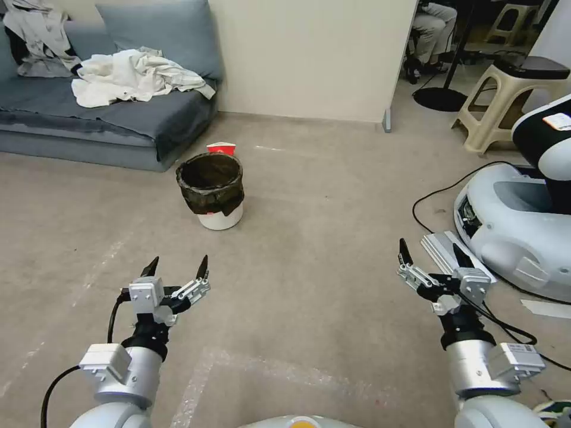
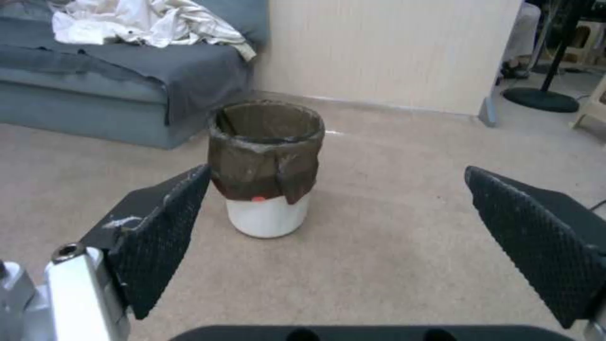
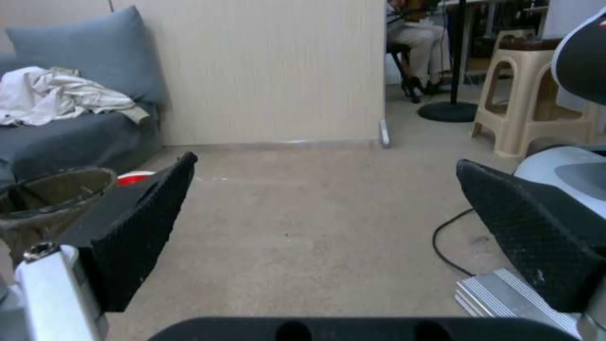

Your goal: Pick up the trash can from the floor.

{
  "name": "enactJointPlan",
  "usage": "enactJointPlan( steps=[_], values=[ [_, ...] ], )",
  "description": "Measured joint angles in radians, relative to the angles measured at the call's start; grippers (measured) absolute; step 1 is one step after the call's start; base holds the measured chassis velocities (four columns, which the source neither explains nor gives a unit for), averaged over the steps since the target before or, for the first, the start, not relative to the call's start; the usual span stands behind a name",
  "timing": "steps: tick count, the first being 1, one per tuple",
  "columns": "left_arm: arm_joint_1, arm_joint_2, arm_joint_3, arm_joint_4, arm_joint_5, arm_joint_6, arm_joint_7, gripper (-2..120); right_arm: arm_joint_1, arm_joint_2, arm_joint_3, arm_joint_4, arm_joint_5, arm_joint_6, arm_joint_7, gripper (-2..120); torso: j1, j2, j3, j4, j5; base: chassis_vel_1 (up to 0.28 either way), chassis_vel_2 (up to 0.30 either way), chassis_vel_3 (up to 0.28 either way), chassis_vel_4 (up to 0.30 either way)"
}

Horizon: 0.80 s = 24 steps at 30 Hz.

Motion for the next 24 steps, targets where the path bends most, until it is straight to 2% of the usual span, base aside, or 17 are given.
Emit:
enactJointPlan(
  steps=[10,24],
  values=[
    [0.000,-0.005,-0.002,0.010,0.006,0.000,-0.003,100,0.003,-0.005,-0.001,-0.016,0.000,0.021,-0.001,99,0.000,0.000,0.000,-0.0002,0.0000,0.000,0.000,0.000,0.000],
    [-0.001,-0.010,-0.007,0.014,0.011,-0.002,-0.008,100,0.008,-0.010,-0.006,-0.030,0.000,0.032,-0.005,99,0.000,0.000,0.000,0.0000,0.0000,0.063,0.053,0.068,0.058]
  ],
)
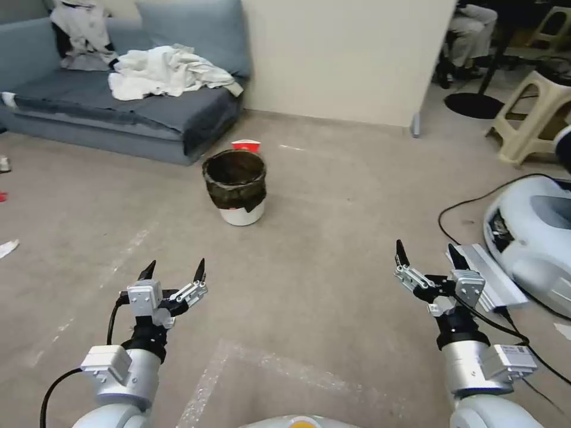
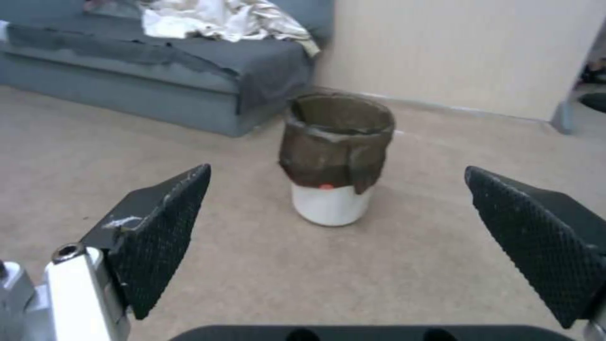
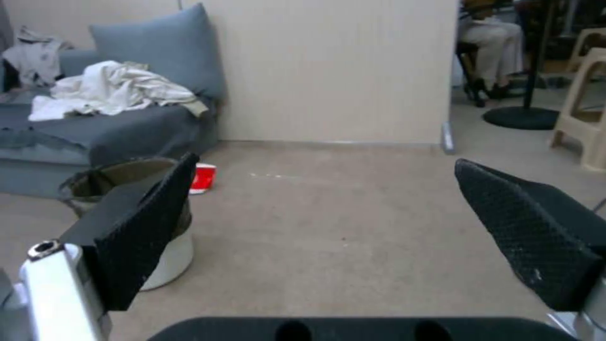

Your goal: Pick up the trash can from the floor.

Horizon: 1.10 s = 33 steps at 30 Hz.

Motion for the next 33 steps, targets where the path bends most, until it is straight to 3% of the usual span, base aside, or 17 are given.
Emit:
enactJointPlan(
  steps=[33],
  values=[
    [0.001,-0.003,-0.003,0.011,0.026,-0.049,-0.017,100,0.010,-0.007,0.008,-0.036,0.023,0.084,-0.055,100,0.000,0.000,0.000,-0.0001,0.0000,0.022,0.020,0.021,0.024]
  ],
)
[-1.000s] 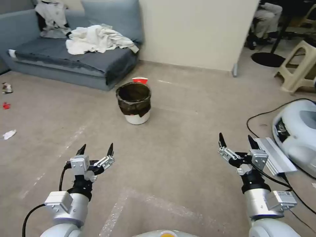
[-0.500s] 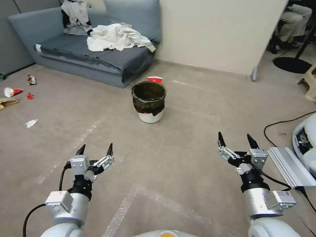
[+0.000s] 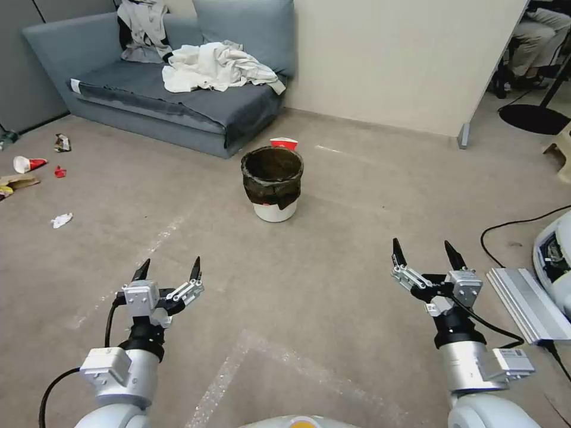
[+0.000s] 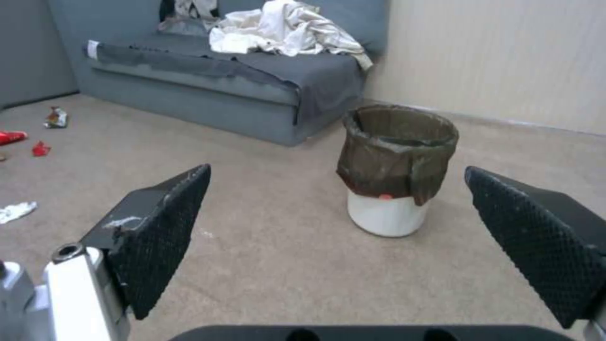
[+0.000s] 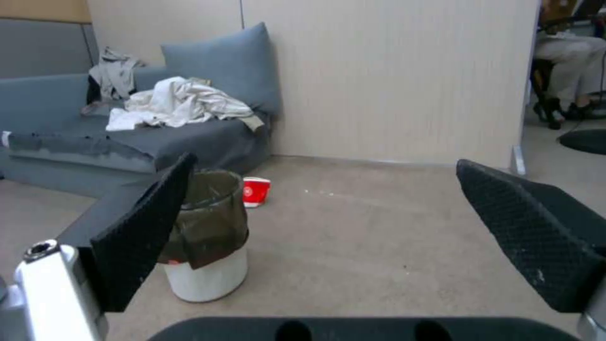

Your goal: Pick up the trash can from the floor.

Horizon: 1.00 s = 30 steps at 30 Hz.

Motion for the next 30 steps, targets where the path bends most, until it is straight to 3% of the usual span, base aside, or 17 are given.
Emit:
enactJointPlan(
  steps=[9,30],
  values=[
    [0.000,-0.003,-0.001,-0.003,0.000,0.002,0.000,100,-0.003,0.000,0.000,0.002,0.000,0.001,-0.007,100,0.000,0.000,0.000,0.0002,-0.0001,-0.114,0.105,0.114,-0.102],
    [-0.002,-0.012,-0.003,-0.001,0.005,0.003,0.000,100,-0.004,-0.001,-0.001,-0.003,-0.006,0.006,-0.023,100,0.000,0.000,0.000,0.0001,-0.0003,-0.208,0.205,0.207,-0.213]
  ],
)
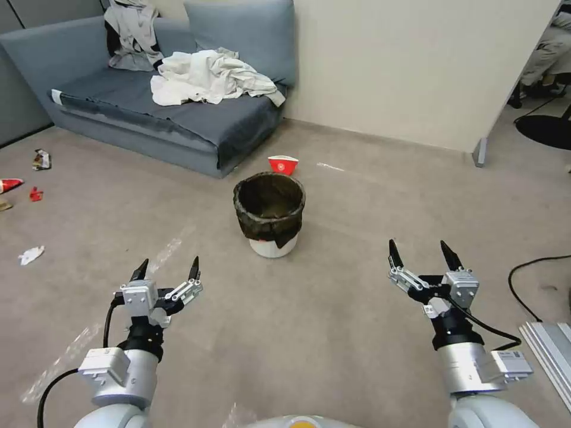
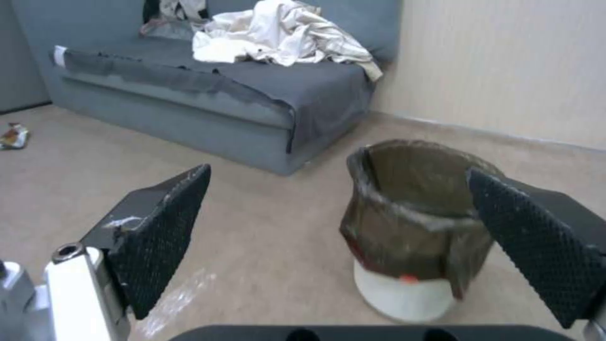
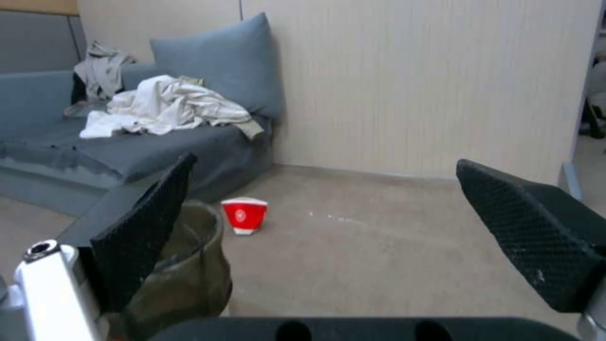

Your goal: Pick up the trash can from the floor.

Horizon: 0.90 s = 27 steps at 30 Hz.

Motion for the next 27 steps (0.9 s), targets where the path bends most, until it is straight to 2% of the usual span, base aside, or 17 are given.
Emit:
enactJointPlan(
  steps=[1,2,5,6,17,27],
  values=[
    [0.000,-0.001,0.000,0.001,0.000,0.000,0.000,100,0.000,-0.001,0.000,-0.001,0.000,0.000,0.000,100,0.000,0.000,0.000,-0.0002,-0.0003,-0.257,0.235,0.247,-0.272],
    [-0.001,-0.001,-0.001,0.001,0.000,0.000,0.000,100,0.001,-0.001,-0.001,-0.001,0.000,0.000,0.000,100,0.000,0.000,0.000,0.0000,0.0010,-0.257,0.235,0.246,-0.244],
    [-0.002,-0.001,-0.002,0.002,0.001,0.000,0.000,100,0.001,-0.002,-0.002,-0.002,0.000,0.000,0.000,100,0.000,0.000,0.000,-0.0001,-0.0004,-0.230,0.229,0.239,-0.241],
    [-0.002,-0.002,-0.003,0.002,0.001,0.000,0.000,100,0.001,-0.003,-0.002,-0.002,0.000,0.000,0.001,100,0.000,0.000,0.000,0.0000,0.0006,-0.225,0.229,0.213,-0.233],
    [0.000,-0.005,-0.004,0.003,0.002,0.000,-0.001,100,0.001,-0.006,-0.003,-0.003,0.000,0.008,0.002,100,0.000,0.000,0.000,-0.0001,0.0002,-0.198,0.216,0.211,-0.215],
    [-0.001,-0.004,-0.004,0.004,0.003,-0.001,-0.006,100,0.003,-0.006,-0.003,-0.009,0.000,0.029,0.000,100,0.000,0.000,0.000,0.0001,0.0002,-0.163,0.169,0.155,-0.163]
  ],
)
